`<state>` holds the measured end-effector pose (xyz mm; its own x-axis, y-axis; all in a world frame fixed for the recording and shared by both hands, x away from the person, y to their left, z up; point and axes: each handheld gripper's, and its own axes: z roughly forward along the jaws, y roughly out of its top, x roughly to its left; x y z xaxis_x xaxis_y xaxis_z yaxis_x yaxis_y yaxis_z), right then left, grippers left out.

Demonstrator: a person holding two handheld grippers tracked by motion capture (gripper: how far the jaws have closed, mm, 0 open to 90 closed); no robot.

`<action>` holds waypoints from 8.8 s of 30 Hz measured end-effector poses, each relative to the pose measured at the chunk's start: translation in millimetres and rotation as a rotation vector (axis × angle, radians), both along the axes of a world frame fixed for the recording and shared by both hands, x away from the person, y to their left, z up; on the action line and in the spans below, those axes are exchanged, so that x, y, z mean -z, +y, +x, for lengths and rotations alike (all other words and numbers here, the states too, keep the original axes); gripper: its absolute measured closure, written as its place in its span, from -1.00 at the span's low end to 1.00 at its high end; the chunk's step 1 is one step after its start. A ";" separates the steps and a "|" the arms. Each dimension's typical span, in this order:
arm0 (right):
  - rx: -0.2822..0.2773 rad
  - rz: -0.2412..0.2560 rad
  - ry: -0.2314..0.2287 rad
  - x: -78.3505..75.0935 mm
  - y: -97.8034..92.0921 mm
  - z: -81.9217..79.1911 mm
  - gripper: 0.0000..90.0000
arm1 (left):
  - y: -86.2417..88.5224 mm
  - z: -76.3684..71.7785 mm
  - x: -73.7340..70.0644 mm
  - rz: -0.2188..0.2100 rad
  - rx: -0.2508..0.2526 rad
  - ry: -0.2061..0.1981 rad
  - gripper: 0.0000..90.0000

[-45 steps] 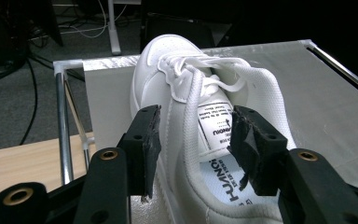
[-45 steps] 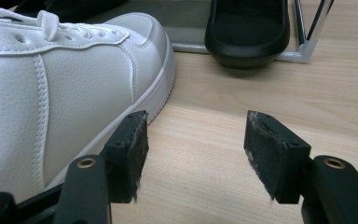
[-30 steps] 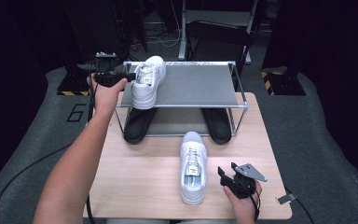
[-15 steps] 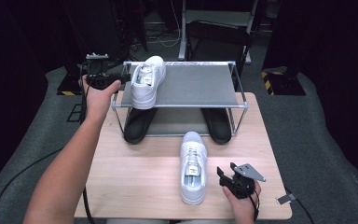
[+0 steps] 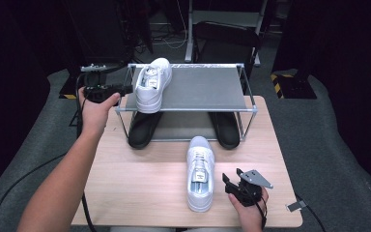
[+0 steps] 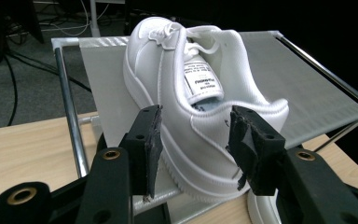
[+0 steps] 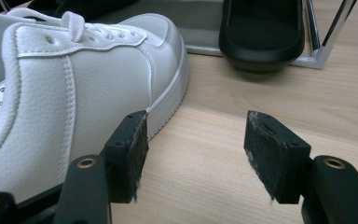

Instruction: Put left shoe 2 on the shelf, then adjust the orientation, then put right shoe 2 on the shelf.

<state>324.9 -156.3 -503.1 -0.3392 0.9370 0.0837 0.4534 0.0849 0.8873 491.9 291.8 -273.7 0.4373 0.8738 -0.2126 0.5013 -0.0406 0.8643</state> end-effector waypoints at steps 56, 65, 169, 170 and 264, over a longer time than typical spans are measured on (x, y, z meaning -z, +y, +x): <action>-0.162 0.071 -0.059 -36.1 36.7 -6.6 0.07 | 1.4 -97.2 138.8 0.047 0.051 -0.008 0.18; -0.174 -0.010 0.001 -26.1 55.6 0.2 0.22 | 1.9 -103.4 144.9 0.036 0.049 -0.019 0.16; -0.241 0.089 0.053 -84.4 26.7 18.6 0.83 | 5.8 -140.6 235.8 0.035 0.003 0.053 0.10; -0.245 0.088 0.051 -87.5 26.0 19.0 0.83 | 5.9 -140.7 236.0 0.034 0.003 0.057 0.10; -0.029 0.148 0.017 -221.2 34.3 223.4 0.83 | 7.9 -137.8 244.0 0.032 0.000 0.094 0.09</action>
